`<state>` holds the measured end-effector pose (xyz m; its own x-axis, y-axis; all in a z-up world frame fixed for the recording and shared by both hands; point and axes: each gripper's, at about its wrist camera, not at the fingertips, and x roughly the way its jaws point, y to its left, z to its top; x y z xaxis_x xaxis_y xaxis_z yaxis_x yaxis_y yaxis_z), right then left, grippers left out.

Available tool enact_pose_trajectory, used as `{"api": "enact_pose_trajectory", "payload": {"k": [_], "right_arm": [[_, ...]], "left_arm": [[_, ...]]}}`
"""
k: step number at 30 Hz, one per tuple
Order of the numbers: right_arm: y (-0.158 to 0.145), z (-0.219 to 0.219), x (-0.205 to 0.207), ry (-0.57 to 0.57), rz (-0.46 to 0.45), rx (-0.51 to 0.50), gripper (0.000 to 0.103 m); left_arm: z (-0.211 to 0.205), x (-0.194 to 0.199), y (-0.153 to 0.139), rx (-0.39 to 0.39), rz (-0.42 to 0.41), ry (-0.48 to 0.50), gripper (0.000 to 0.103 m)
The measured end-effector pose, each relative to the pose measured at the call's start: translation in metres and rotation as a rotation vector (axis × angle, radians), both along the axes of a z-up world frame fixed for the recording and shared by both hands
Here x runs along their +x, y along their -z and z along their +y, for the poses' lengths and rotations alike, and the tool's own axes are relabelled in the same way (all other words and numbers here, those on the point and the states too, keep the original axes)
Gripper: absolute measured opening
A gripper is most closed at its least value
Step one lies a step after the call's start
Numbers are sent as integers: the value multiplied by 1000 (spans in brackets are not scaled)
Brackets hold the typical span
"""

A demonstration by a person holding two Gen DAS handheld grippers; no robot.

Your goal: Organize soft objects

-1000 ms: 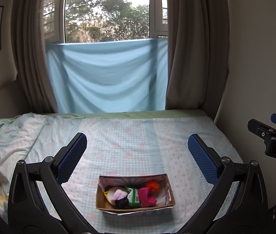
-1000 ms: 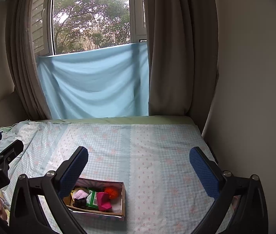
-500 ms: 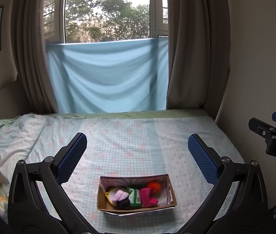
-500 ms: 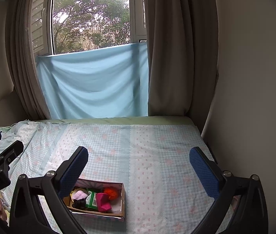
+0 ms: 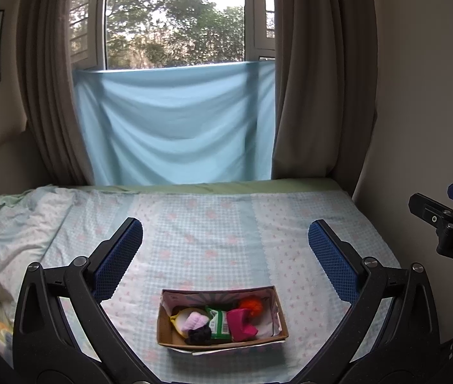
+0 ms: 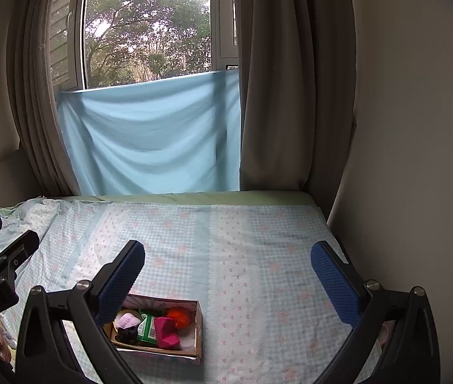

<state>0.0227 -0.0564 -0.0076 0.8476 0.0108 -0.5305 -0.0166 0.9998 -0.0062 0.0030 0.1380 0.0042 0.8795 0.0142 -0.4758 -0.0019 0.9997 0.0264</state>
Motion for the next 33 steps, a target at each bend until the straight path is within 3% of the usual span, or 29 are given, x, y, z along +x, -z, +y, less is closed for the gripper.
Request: {"api": "enact_pose_trajectory", "payload": {"k": [14,25,33], "right_arm": [[-3,2,-1,-7,-9,0,103],[-2,4,2,-10,-6,10,103],[-2,6,2,-11,-6,11,103]], "left_arm": [[0,-3,0,2,-5,13,103],[-4,-9,-3,59,-69,-34,103],[5,-9,-6,36,-100,-85,103]]}}
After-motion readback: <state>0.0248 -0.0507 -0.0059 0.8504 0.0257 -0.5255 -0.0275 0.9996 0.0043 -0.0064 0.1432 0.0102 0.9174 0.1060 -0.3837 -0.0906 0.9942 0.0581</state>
